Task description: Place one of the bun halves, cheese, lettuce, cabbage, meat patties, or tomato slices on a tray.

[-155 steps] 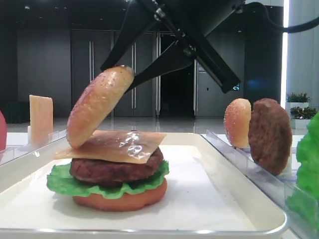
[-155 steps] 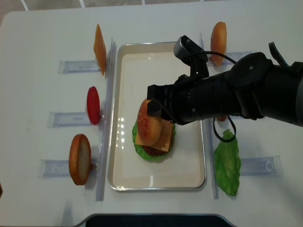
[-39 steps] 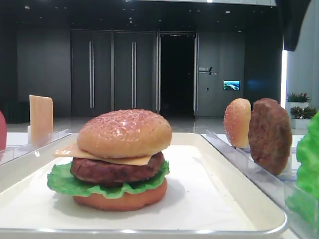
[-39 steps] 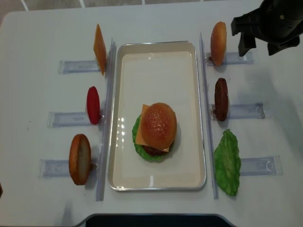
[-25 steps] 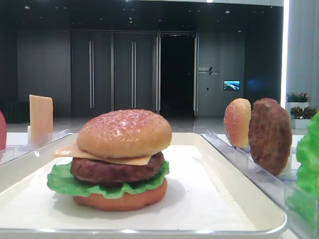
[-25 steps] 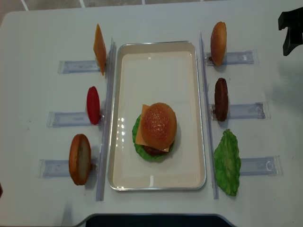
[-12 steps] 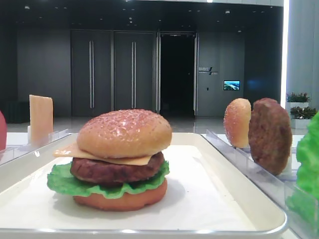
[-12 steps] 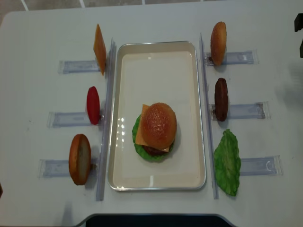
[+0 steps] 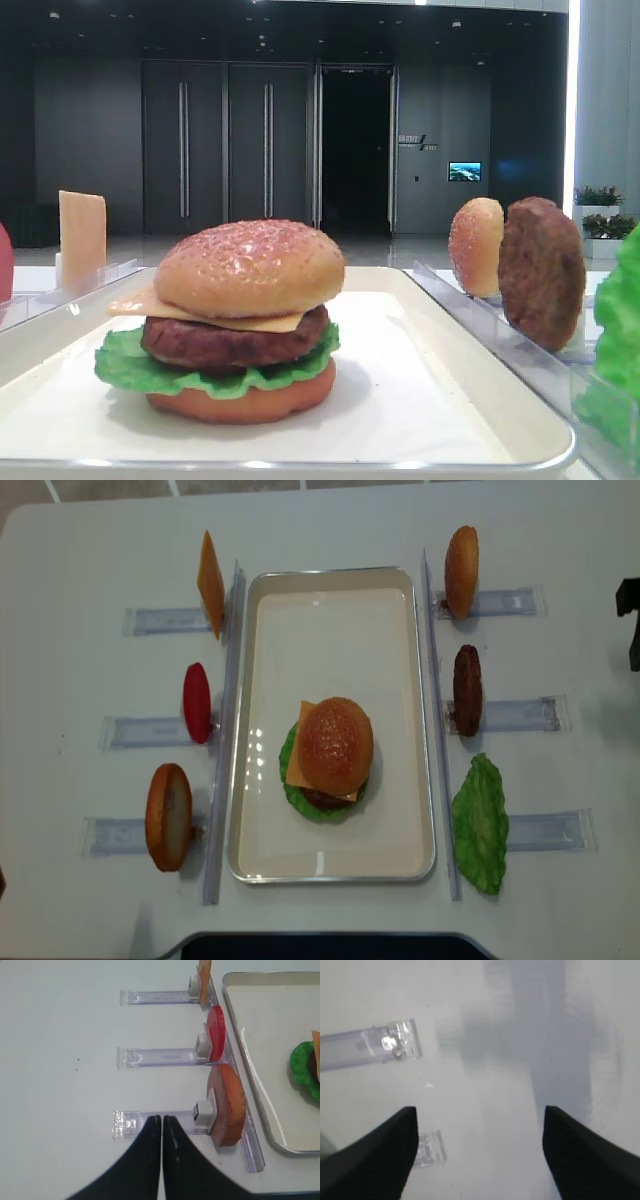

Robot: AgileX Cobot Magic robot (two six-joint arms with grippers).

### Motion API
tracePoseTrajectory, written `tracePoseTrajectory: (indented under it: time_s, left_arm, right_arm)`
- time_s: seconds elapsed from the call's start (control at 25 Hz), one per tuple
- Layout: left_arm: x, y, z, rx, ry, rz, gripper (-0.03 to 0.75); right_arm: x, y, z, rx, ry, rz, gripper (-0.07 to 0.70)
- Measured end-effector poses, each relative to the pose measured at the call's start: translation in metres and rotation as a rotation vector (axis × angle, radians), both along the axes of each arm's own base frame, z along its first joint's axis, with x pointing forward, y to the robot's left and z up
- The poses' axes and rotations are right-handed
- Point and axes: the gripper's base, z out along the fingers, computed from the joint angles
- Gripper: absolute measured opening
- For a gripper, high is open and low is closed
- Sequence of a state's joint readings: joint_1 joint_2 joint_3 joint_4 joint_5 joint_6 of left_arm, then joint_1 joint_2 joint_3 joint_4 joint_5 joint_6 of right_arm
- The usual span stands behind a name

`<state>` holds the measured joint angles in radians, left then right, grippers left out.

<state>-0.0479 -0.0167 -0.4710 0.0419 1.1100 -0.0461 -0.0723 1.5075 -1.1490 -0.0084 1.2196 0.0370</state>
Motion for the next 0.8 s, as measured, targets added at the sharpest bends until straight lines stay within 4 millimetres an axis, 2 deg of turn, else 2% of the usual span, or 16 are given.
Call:
tracePoseTrajectory:
  time_s: [0.2, 0.48, 0.8]
  left_arm:
    - [0.0, 0.0, 0.0, 0.0, 0.0, 0.0, -0.001]
    - [0.0, 0.0, 0.0, 0.0, 0.0, 0.0, -0.001]
    - [0.0, 0.0, 0.0, 0.0, 0.0, 0.0, -0.001]
  right_arm:
    - [-0.033, 0.002, 0.003, -0.001, -0.013, -0.001, 0.524]
    - [-0.082, 0.006, 0.014, -0.009, -0.125, -0.001, 0.524]
    - [-0.156, 0.013, 0.02, -0.004, -0.289, -0.001, 0.524]
